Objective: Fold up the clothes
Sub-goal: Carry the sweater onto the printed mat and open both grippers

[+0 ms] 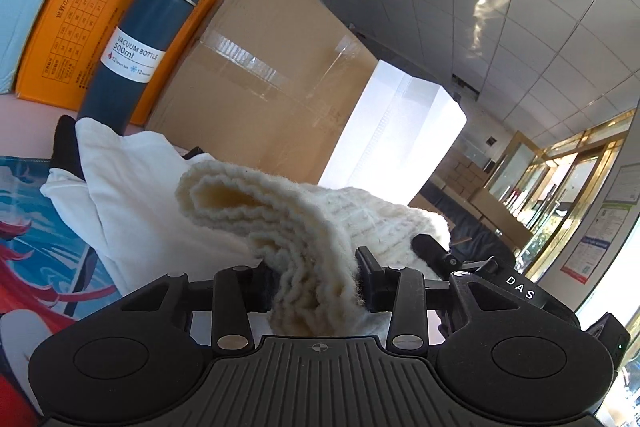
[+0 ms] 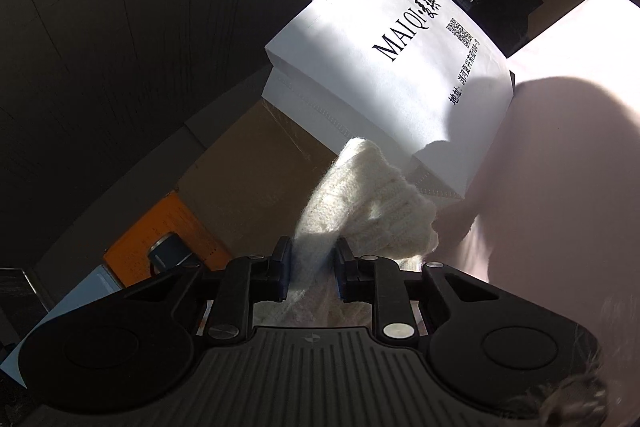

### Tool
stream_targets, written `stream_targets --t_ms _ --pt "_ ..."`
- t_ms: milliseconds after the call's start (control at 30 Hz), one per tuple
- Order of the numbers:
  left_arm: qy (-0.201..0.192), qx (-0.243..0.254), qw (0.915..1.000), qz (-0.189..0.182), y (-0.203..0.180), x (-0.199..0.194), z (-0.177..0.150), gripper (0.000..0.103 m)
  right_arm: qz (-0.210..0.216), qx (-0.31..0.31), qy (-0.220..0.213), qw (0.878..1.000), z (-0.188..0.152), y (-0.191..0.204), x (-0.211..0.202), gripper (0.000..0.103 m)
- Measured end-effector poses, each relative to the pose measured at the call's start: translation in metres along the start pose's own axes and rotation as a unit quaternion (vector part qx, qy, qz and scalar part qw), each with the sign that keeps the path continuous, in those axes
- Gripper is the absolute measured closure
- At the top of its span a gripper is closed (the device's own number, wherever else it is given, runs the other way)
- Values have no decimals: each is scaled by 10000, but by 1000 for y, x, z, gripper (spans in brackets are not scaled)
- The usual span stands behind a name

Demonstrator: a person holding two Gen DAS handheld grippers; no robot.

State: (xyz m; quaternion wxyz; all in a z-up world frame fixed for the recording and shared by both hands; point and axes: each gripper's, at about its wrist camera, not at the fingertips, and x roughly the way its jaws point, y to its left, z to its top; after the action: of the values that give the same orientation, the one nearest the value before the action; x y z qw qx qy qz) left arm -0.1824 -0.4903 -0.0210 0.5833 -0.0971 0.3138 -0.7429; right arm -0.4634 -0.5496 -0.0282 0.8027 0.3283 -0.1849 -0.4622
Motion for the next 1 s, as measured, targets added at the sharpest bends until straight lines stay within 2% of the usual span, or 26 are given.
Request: stream_targets --t_ms 267,433,600,733,833,933,1000 --pt "-325 310 9990 21 -5 -90 9 65 445 -150 76 9989 -18 64 -57 83" --pt "-575 586 9959 370 -4 -156 7 65 687 -288 373 9965 -41 106 -80 83" --pt "-789 765 9905 826 12 -218 6 65 918 -321 837 9917 -73 143 -81 83" --pt "-990 712 9861 1131 38 -268 4 65 1263 -386 1338 9822 -103 176 -74 83" --pt "-1192 687 9797 1461 58 -302 2 65 1464 -479 1674 9738 -129 202 -65 83" --pt "-1407 486 9731 1757 81 -329 0 65 1596 -486 2075 9639 -156 226 -52 83" --pt "-1536 183 9684 1958 96 -337 2 65 1597 -583 2235 9598 -174 240 -46 83"
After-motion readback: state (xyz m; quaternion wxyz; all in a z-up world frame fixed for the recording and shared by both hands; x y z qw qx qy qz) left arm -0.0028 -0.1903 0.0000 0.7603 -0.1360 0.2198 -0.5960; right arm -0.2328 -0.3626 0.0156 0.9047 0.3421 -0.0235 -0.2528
